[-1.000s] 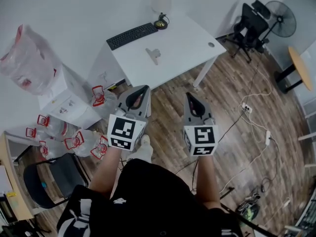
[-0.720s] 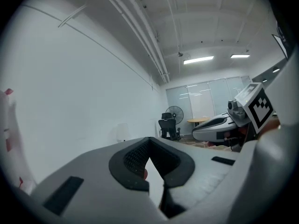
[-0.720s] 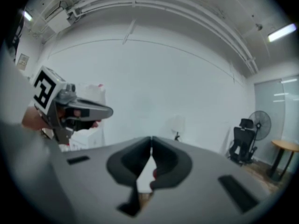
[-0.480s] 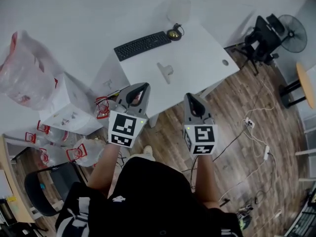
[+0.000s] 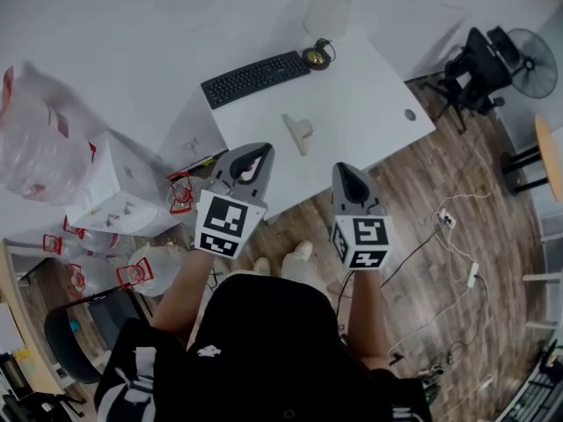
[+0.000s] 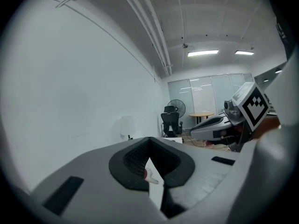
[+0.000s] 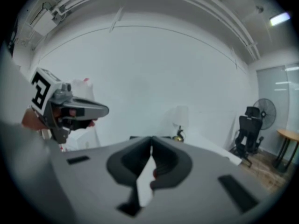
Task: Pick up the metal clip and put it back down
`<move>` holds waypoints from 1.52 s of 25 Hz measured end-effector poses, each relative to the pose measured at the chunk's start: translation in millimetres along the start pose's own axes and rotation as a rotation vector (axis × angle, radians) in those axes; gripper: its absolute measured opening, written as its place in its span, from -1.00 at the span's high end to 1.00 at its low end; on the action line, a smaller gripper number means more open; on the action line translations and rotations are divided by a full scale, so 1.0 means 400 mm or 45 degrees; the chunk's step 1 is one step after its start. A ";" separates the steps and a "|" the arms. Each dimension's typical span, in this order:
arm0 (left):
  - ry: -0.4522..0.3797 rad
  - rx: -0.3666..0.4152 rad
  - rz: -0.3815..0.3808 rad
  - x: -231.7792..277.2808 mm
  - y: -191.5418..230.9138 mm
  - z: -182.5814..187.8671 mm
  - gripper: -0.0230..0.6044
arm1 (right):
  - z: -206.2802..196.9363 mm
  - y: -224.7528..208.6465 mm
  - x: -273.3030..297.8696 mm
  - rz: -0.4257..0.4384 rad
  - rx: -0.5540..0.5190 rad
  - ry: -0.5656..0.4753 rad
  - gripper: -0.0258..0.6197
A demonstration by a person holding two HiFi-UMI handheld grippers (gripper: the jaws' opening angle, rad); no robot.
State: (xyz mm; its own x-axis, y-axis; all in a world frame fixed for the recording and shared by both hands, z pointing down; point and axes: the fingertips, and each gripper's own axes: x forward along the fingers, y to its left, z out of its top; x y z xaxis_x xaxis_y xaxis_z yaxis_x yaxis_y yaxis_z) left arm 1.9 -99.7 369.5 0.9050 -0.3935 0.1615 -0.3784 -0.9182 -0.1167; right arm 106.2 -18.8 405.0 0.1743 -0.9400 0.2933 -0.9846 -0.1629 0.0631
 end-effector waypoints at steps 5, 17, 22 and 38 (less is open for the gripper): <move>0.028 -0.002 0.024 0.066 0.019 -0.014 0.86 | -0.012 -0.049 0.077 0.038 0.001 0.031 0.81; 0.108 -0.019 0.177 0.287 0.104 -0.025 0.86 | -0.018 -0.171 0.318 0.260 -0.030 0.094 0.81; 0.167 -0.081 0.285 0.346 0.144 -0.055 0.86 | -0.041 -0.188 0.408 0.420 -0.090 0.148 0.81; 0.289 -0.186 0.538 0.439 0.183 -0.132 0.86 | -0.277 -0.184 0.584 0.926 -0.467 0.500 0.81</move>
State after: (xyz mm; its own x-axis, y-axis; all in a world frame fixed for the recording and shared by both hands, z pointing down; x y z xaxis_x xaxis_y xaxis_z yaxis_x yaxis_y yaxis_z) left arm 122.9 -238.6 441.0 0.6081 -0.7171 0.3407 -0.7406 -0.6669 -0.0818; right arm 220.5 -193.3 574.6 -0.4322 -0.5927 0.6797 -0.7993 0.6007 0.0155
